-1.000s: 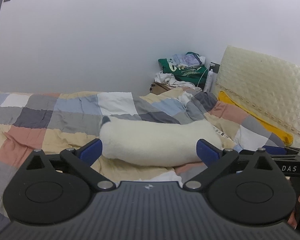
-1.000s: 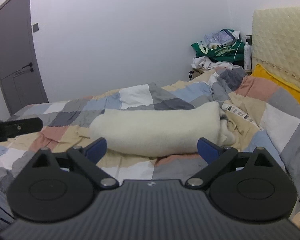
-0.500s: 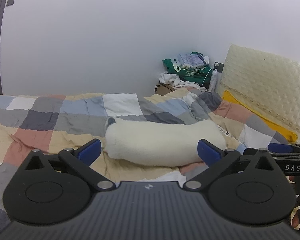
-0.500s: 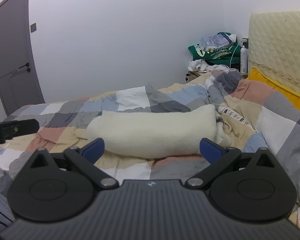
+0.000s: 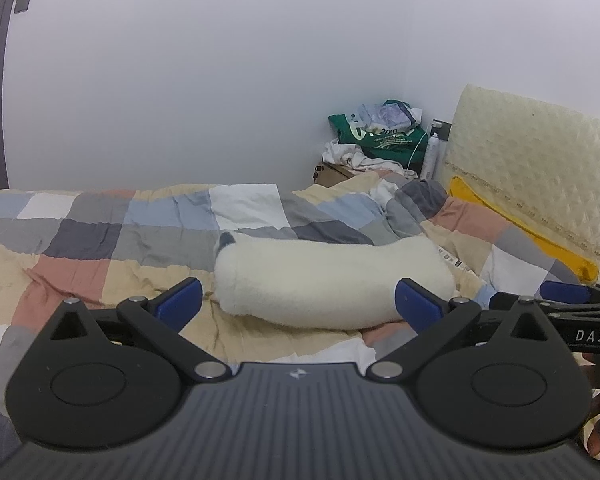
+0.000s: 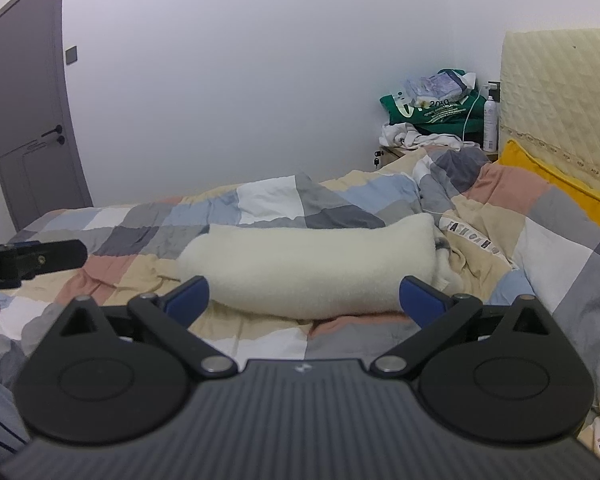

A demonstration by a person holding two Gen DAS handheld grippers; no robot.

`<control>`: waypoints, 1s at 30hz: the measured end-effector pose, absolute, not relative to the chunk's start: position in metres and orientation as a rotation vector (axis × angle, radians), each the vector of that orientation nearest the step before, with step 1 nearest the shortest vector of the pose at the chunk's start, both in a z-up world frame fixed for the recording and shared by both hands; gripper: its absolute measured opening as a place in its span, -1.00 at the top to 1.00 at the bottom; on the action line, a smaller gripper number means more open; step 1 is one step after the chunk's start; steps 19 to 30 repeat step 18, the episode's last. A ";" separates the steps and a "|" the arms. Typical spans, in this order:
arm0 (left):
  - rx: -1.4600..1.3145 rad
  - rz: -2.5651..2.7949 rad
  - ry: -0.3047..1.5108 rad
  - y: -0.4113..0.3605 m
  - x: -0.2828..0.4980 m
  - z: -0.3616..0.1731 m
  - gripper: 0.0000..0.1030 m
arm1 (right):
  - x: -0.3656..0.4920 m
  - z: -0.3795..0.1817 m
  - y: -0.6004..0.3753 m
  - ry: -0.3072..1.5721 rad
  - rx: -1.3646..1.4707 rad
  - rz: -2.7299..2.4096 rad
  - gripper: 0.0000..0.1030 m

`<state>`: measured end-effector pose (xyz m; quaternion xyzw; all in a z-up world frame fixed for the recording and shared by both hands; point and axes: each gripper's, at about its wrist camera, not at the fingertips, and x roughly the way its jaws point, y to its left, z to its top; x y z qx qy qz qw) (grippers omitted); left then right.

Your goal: Fold large clothes

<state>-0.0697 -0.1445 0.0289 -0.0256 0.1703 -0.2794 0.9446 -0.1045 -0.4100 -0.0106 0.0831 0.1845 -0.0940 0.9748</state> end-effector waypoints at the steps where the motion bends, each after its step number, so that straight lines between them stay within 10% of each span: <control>1: -0.051 -0.567 0.347 -0.145 -0.069 0.029 -1.00 | -0.105 -0.011 -0.410 0.373 0.168 -0.190 -1.00; 30: -0.057 -0.559 0.342 -0.146 -0.070 0.029 -1.00 | -0.101 -0.013 -0.414 0.383 0.181 -0.183 -1.00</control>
